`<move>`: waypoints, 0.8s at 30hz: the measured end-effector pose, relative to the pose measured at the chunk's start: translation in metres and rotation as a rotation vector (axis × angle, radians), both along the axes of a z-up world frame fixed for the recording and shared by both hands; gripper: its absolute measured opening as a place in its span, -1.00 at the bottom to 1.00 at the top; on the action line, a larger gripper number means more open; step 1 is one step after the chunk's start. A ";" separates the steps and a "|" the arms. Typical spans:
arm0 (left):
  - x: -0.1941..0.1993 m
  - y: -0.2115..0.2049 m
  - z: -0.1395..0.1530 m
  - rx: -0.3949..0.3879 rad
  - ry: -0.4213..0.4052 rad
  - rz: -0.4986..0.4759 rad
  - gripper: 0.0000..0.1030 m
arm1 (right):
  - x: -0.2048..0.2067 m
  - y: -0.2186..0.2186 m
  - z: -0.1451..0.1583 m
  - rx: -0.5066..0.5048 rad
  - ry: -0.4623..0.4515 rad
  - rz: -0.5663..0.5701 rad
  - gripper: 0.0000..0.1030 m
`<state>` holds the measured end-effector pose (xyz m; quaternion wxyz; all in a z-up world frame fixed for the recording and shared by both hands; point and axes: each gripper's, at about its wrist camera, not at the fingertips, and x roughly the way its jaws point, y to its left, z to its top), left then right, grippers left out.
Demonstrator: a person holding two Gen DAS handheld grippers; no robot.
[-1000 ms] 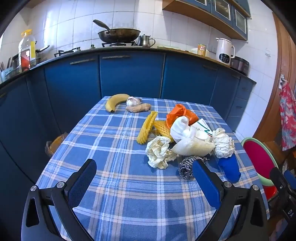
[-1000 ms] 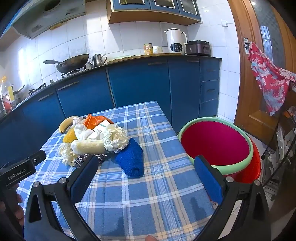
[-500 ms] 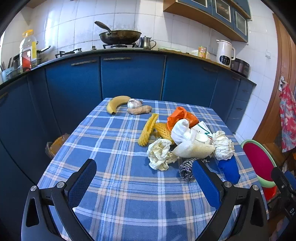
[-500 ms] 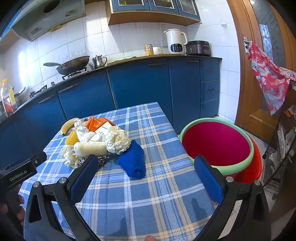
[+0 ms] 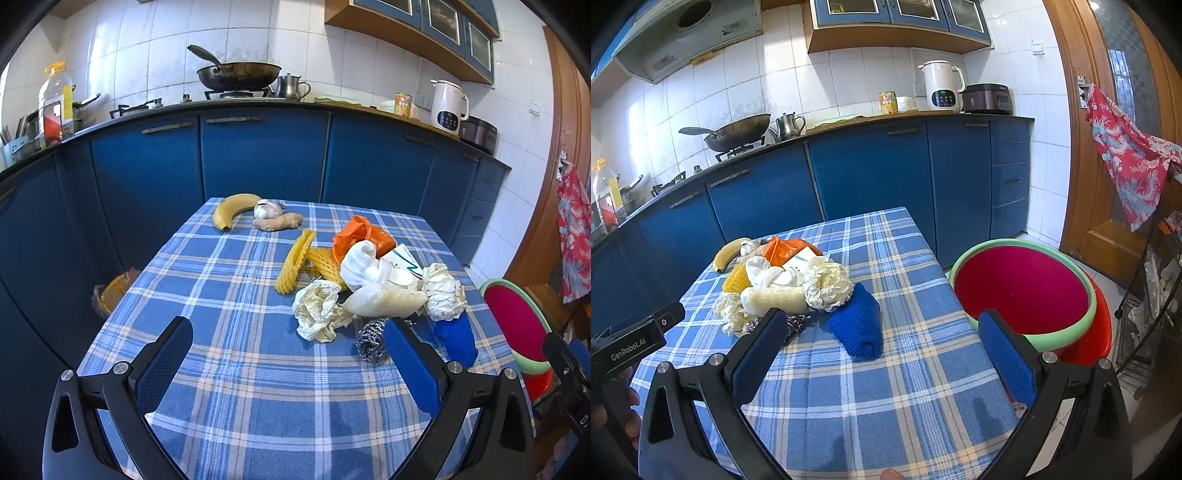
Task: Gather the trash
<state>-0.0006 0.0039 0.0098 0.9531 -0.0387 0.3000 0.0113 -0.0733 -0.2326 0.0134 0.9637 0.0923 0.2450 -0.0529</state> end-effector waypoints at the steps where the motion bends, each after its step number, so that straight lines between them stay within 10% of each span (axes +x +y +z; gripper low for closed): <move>1: 0.000 0.000 0.000 0.001 -0.001 -0.001 0.99 | 0.000 0.000 0.001 0.000 0.000 0.000 0.97; 24: -0.002 0.001 0.001 0.001 -0.006 0.000 0.99 | -0.001 -0.001 0.002 0.003 0.001 -0.003 0.97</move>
